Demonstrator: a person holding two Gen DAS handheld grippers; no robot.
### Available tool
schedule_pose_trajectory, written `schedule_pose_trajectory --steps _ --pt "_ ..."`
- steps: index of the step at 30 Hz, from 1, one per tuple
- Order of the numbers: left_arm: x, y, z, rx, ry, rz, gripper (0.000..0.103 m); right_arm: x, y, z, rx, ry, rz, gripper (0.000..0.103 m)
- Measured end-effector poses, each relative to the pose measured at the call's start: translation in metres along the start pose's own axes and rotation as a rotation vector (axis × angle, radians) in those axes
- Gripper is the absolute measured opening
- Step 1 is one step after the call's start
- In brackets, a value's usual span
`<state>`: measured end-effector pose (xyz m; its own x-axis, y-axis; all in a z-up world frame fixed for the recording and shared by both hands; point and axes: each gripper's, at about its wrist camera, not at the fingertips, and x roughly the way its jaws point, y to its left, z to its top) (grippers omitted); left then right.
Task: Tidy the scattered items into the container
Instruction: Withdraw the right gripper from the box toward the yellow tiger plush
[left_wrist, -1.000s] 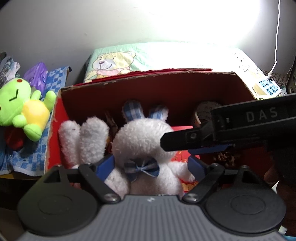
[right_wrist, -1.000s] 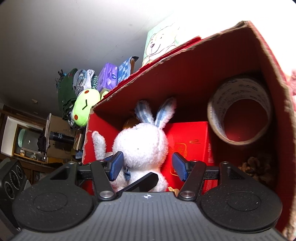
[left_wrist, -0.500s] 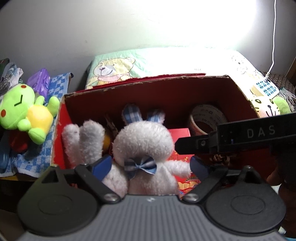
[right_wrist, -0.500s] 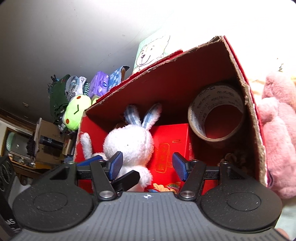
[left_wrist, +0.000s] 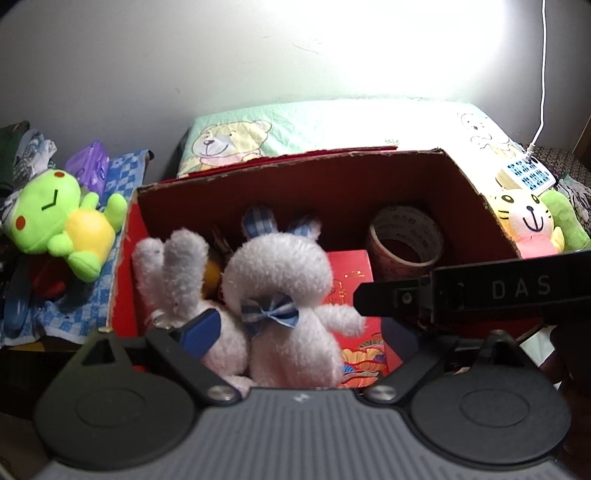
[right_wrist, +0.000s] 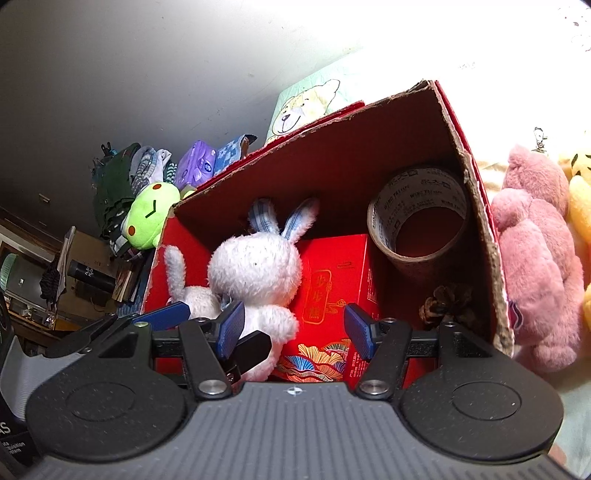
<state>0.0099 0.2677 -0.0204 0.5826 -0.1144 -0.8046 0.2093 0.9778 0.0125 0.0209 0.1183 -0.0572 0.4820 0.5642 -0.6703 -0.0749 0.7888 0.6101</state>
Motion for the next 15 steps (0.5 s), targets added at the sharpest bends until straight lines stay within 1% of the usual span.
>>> schedule_pose_trajectory --steps 7,9,11,15 --pt "-0.016 -0.004 -0.005 -0.010 -0.039 0.009 0.095 -0.017 0.004 -0.008 -0.010 -0.041 0.003 0.063" --pt "-0.025 -0.005 -0.008 -0.018 -0.073 -0.003 0.096 -0.024 0.003 -0.012 -0.008 -0.066 0.026 0.063" --pt "-0.033 -0.008 -0.010 -0.016 -0.113 -0.016 0.099 -0.033 0.002 -0.015 -0.001 -0.101 0.049 0.063" --pt "-0.044 -0.019 -0.015 0.004 -0.171 -0.033 0.099 -0.052 -0.001 -0.023 0.001 -0.153 0.080 0.063"
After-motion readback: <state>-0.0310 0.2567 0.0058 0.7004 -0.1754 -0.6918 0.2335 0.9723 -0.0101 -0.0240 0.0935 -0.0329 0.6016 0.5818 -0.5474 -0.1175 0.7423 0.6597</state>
